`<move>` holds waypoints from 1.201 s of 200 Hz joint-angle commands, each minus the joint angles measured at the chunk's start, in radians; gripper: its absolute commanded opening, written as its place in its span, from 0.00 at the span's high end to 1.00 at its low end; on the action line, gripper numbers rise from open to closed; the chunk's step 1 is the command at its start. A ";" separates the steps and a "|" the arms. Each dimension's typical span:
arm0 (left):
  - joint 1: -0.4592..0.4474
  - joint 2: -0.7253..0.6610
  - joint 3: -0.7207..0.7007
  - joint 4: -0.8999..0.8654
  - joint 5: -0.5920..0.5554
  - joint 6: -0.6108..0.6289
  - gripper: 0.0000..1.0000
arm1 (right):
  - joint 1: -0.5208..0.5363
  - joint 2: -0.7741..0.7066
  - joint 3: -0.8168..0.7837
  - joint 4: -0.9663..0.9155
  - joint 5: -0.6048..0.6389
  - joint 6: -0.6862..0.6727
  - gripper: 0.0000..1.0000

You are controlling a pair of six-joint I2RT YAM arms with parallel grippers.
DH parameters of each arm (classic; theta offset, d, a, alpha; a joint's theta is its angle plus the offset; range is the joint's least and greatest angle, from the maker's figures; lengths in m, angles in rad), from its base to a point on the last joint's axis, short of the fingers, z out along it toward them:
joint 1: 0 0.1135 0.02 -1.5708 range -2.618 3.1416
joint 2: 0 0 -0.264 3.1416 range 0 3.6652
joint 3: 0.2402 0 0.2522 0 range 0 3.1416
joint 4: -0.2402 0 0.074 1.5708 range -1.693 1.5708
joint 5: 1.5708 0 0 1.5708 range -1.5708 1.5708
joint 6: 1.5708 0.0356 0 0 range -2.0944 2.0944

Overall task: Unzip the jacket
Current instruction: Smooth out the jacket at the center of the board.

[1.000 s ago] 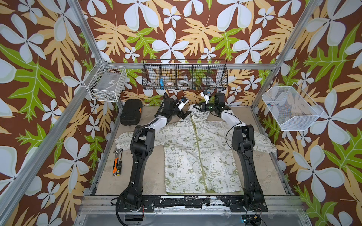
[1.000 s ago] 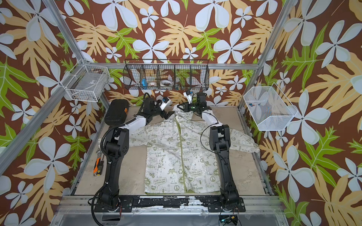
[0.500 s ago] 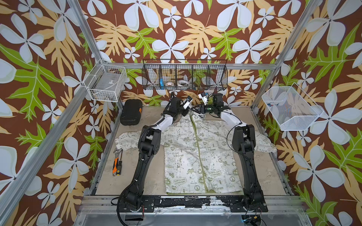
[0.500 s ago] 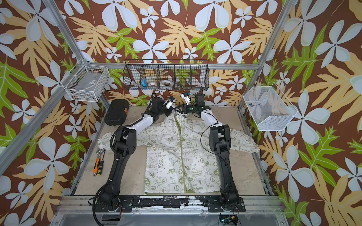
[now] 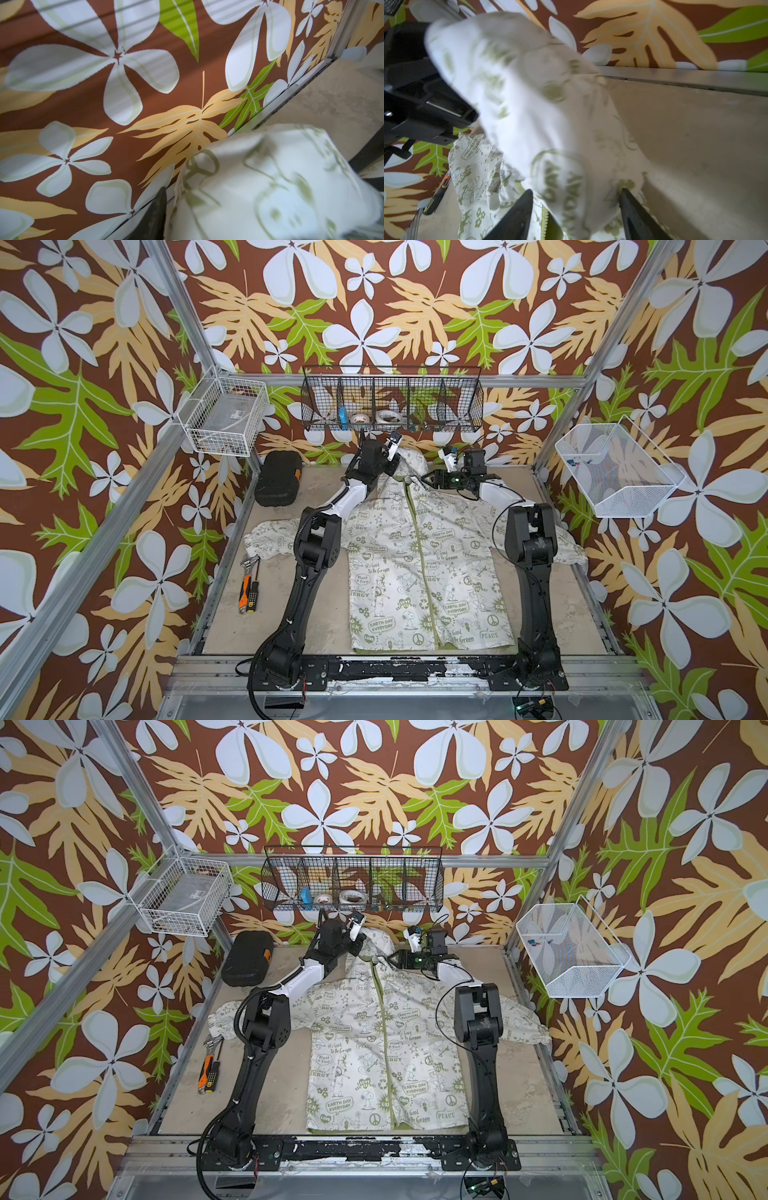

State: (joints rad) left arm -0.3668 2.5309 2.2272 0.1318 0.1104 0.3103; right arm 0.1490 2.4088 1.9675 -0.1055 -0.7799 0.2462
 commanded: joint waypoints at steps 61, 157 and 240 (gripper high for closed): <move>0.035 0.078 0.090 -0.059 -0.239 -0.063 0.29 | -0.046 0.284 0.411 0.065 0.168 0.167 0.45; 0.043 0.123 0.128 -0.248 -0.057 -0.109 0.19 | 0.012 0.207 0.364 -0.037 0.021 0.187 0.23; 0.061 0.189 0.193 -0.247 -0.087 -0.228 0.27 | 0.004 0.325 0.461 0.029 0.173 0.341 0.68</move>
State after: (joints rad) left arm -0.3195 2.7071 2.3989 -0.1154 0.0525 0.1474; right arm 0.1749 2.7193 2.4271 -0.1387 -0.6689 0.5266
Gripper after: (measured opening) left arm 0.752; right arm 0.377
